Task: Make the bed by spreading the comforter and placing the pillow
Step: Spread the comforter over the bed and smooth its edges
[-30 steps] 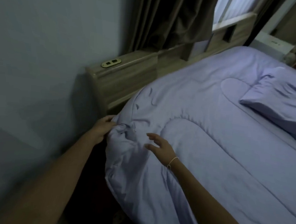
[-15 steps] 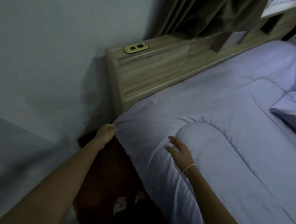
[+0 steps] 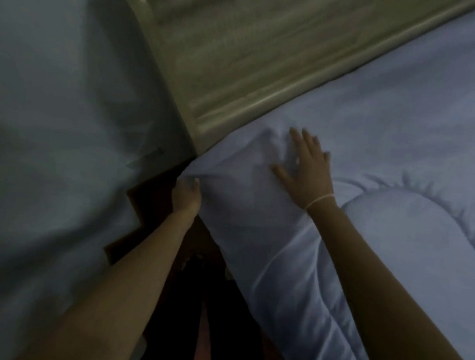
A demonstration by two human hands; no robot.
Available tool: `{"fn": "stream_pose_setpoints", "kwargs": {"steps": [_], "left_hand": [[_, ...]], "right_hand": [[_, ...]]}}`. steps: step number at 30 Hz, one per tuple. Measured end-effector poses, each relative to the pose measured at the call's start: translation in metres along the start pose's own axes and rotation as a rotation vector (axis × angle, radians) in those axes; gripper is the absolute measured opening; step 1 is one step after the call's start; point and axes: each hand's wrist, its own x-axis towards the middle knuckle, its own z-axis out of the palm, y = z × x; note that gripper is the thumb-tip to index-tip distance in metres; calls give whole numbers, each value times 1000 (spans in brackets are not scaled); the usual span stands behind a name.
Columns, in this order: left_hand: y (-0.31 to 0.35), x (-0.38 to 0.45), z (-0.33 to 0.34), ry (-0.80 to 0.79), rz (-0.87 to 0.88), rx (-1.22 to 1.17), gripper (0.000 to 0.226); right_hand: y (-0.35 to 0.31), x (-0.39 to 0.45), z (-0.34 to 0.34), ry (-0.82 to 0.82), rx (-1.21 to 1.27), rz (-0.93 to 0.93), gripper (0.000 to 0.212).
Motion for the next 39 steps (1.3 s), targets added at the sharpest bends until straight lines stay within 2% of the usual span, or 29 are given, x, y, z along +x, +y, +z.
{"fn": "stream_pose_setpoints", "kwargs": {"steps": [2, 4, 5, 8, 9, 11, 12, 15, 18, 21, 22, 24, 26, 27, 28, 30, 31, 32, 35, 36, 37, 39], "left_hand": [[-4, 23, 7, 22, -99, -63, 35], [-12, 47, 17, 7, -214, -95, 67], [-15, 55, 22, -39, -250, -133, 70], [-24, 64, 41, -212, -274, -237, 53], [-28, 67, 44, -205, -274, -280, 48], [-36, 73, 37, -73, -231, -341, 39], [-39, 80, 27, 12, -211, -293, 37], [-68, 108, -7, 180, -157, 51, 34], [-91, 119, -23, 229, -161, 211, 32], [-86, 110, -16, 258, -121, 275, 25], [-81, 103, -12, 309, -61, 282, 28], [-62, 80, -2, 398, 269, 244, 30], [-43, 53, 12, 288, 656, 245, 31], [-41, 46, 20, 161, 740, 315, 36], [-40, 45, 26, 32, 729, 456, 43], [-60, 69, 34, -175, 489, 679, 51], [-71, 82, 33, -236, 353, 700, 54], [-80, 89, 31, -263, 287, 675, 56], [-91, 89, 23, -204, 206, 396, 57], [-91, 84, 21, -196, 115, 287, 59], [-90, 79, 20, -220, 6, 179, 63], [-84, 67, 20, -333, -225, 2, 72]], "right_hand": [[1, 14, 20, -49, -168, -18, 75], [4, 20, 42, -38, -280, -13, 63], [5, 20, 51, -2, -314, -18, 57], [2, 16, 60, 117, -309, -57, 50], [1, 16, 61, 130, -293, -70, 49], [-3, 17, 60, 140, -257, -105, 46], [-7, 18, 61, 139, -256, -136, 45], [-29, 18, 81, 91, -408, -241, 39], [-48, 18, 101, 39, -510, -190, 29], [-49, 21, 99, -1, -536, -209, 29], [-47, 21, 93, -17, -519, -231, 31], [-41, 21, 71, 14, -440, -236, 40], [-25, 17, 42, 156, -379, -139, 46], [-13, 12, 32, 229, -365, -58, 48], [-2, 7, 26, 268, -352, 31, 50], [7, -12, 38, 223, -373, 171, 60], [4, -22, 52, 196, -397, 191, 62], [0, -34, 66, 185, -429, 184, 64], [-16, -66, 103, 172, -524, -10, 62], [-17, -78, 118, 140, -564, -122, 59], [-15, -91, 135, 58, -599, -231, 56], [-6, -119, 175, -209, -707, -381, 53]]}}
